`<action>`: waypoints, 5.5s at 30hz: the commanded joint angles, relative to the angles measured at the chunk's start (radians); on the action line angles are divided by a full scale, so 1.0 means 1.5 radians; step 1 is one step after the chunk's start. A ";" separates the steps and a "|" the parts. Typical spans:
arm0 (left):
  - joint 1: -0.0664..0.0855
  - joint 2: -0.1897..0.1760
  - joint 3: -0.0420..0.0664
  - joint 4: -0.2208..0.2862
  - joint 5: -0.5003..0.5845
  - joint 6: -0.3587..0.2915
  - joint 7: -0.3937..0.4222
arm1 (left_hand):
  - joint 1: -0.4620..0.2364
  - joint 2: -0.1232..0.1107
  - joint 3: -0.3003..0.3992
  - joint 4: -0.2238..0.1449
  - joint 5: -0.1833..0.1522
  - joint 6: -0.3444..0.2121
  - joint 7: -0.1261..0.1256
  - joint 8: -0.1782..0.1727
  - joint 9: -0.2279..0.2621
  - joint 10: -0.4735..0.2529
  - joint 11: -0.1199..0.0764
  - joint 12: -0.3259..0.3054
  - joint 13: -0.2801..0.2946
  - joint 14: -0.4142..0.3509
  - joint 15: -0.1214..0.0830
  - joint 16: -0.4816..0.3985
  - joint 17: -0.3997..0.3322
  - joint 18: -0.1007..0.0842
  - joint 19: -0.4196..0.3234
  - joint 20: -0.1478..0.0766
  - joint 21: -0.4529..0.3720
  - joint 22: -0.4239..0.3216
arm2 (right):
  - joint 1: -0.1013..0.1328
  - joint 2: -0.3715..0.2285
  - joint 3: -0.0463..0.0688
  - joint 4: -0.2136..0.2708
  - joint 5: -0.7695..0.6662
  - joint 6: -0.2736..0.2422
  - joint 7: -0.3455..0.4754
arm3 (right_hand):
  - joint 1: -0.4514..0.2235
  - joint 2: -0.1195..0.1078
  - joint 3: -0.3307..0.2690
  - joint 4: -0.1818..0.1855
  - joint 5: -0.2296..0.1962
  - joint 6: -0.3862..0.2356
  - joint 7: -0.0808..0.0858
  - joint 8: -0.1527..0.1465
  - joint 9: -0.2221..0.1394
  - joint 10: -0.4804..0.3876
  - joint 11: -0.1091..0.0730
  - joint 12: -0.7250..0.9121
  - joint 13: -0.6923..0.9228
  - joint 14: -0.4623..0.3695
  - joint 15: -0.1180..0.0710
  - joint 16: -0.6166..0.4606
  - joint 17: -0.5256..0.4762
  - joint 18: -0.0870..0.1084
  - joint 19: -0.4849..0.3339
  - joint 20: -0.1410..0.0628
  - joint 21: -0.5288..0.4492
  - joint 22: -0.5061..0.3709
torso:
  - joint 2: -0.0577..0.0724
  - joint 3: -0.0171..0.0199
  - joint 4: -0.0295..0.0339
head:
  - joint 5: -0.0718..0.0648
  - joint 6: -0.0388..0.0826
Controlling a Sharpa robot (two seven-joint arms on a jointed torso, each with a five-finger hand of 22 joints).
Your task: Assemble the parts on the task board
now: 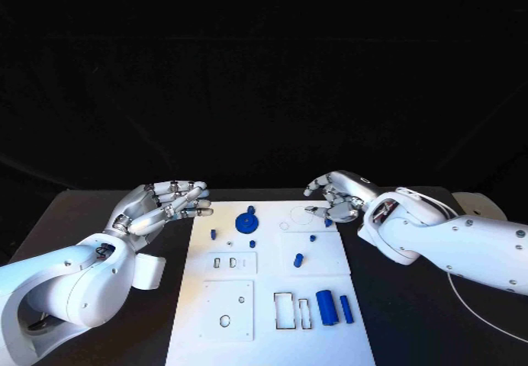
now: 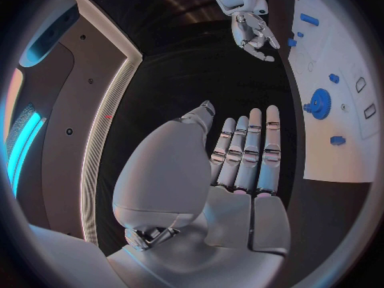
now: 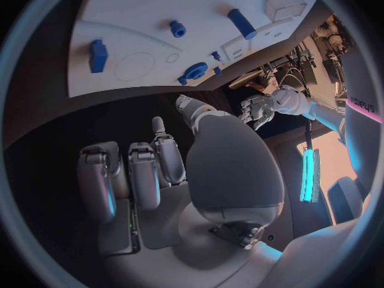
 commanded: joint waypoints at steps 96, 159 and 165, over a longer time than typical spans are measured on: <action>0.001 0.007 0.000 -0.011 0.001 0.022 0.002 | -0.002 -0.004 0.004 -0.004 0.001 -0.001 0.016 -0.002 0.000 0.007 0.001 -0.006 0.000 0.002 0.004 -0.006 0.003 0.010 0.006 0.000 -0.005 -0.003 | -0.059 0.011 -0.003 -0.080 0.089 -0.010 0.026 | 0.040 0.060 0.065 -0.036 0.022 0.070 -0.023 0.048 0.024 0.024 -0.020 0.022 0.075 0.069 -0.022 0.004 0.176 -0.005 0.071 -0.018 0.003 0.175 | -0.006 0.0022 -0.0035 | 0.000 -0.022; 0.000 0.017 -0.001 -0.033 0.001 0.025 -0.002 | 0.000 -0.003 0.005 -0.005 0.001 -0.001 0.015 -0.002 0.000 0.008 0.001 -0.007 0.000 0.002 0.004 -0.007 0.004 0.010 0.007 0.000 -0.006 -0.004 | -0.107 0.237 -0.019 0.047 -0.204 0.029 -0.258 | 0.008 0.049 0.064 -0.036 -0.001 0.066 -0.026 0.063 0.033 0.023 -0.022 0.017 0.072 0.069 -0.025 0.004 0.176 -0.005 0.071 -0.021 0.003 0.175 | -0.011 0.0010 -0.0018 | 0.052 -0.065; 0.000 0.016 -0.001 -0.032 0.001 0.025 -0.003 | 0.000 -0.003 0.005 -0.005 0.001 -0.001 0.015 -0.002 0.000 0.008 0.001 -0.007 0.000 0.002 0.004 -0.007 0.004 0.010 0.007 0.000 -0.006 -0.004 | -0.107 0.237 -0.019 0.045 -0.208 0.031 -0.263 | 0.006 0.048 0.063 -0.036 -0.002 0.066 -0.026 0.064 0.034 0.022 -0.023 0.016 0.071 0.069 -0.025 0.004 0.176 -0.005 0.071 -0.021 0.003 0.175 | -0.011 0.0013 -0.0017 | 0.052 -0.065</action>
